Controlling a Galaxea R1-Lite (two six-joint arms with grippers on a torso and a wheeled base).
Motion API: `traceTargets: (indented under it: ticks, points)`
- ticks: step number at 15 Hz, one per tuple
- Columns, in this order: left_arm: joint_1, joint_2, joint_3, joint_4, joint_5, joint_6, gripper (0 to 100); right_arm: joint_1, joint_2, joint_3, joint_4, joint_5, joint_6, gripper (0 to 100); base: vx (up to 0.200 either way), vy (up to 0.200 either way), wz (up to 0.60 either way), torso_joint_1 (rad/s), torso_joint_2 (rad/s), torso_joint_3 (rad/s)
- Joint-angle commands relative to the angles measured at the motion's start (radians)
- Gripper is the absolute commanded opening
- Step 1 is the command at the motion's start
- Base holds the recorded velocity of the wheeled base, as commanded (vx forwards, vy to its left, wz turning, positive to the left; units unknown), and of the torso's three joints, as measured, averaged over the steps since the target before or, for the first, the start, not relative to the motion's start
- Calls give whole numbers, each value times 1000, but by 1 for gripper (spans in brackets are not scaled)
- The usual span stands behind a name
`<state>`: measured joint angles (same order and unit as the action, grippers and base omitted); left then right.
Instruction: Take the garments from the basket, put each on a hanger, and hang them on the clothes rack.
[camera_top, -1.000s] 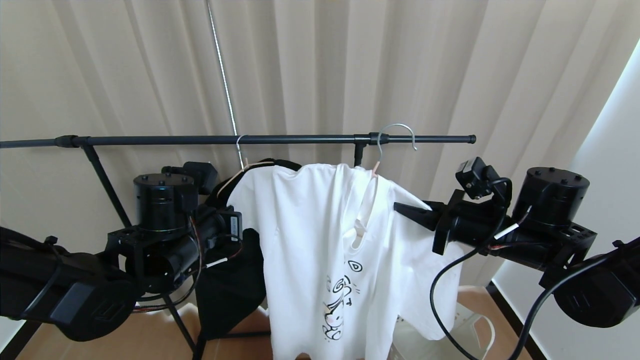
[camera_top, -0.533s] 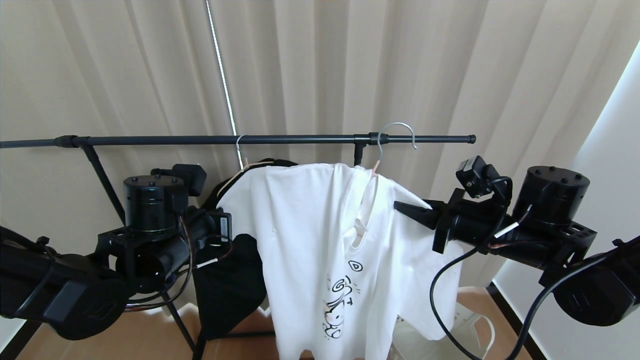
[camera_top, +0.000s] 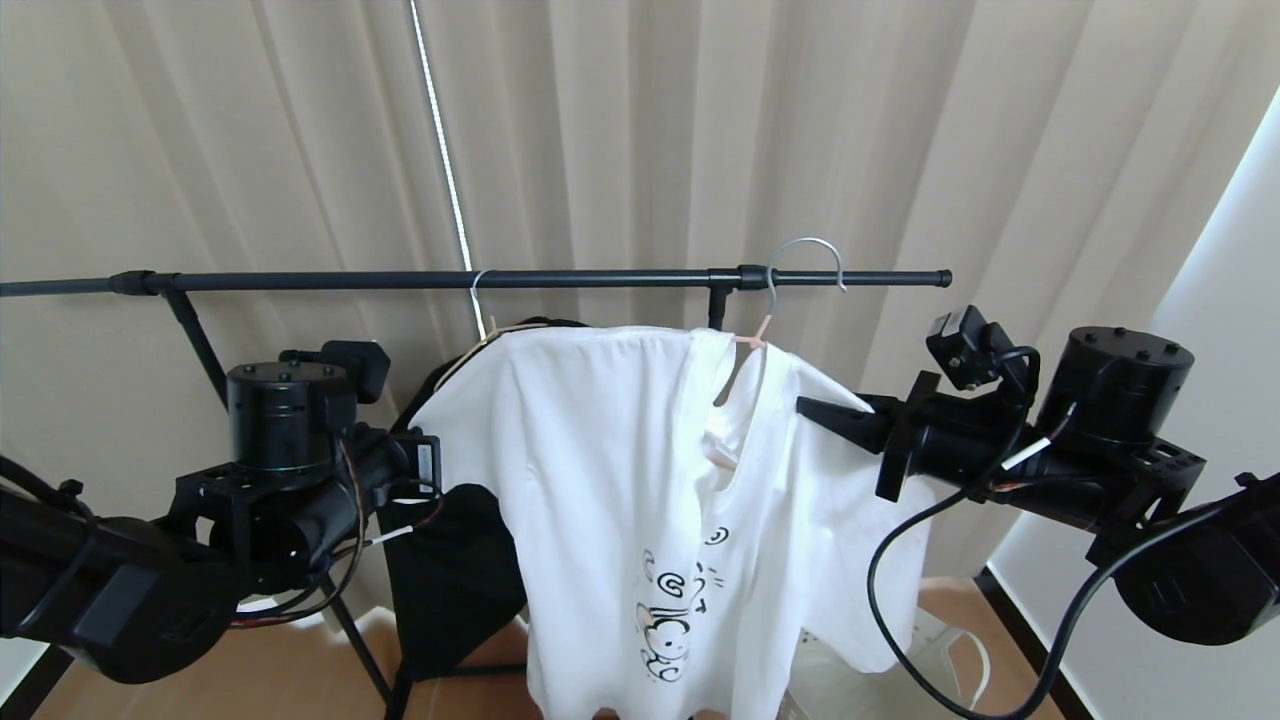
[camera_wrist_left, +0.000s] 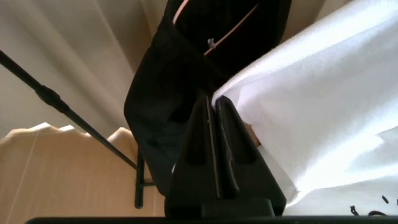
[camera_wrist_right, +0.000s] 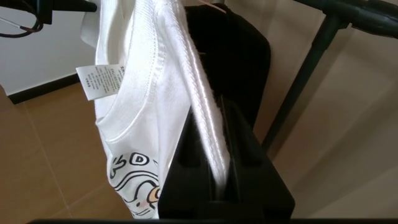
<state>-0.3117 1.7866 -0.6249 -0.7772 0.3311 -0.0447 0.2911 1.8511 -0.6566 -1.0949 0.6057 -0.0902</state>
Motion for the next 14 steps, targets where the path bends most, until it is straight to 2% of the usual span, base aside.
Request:
traceTargets:
  ticks: [1,14]
  points:
    - [6,-1,8,0,0,-1,0,-10,0,-1,0,2,0,0,0,0,0,0,0,0]
    - [54,-3,31,0,0,2,0,-50,2,-12,1,42,3,0,0,0,0,0,0,0]
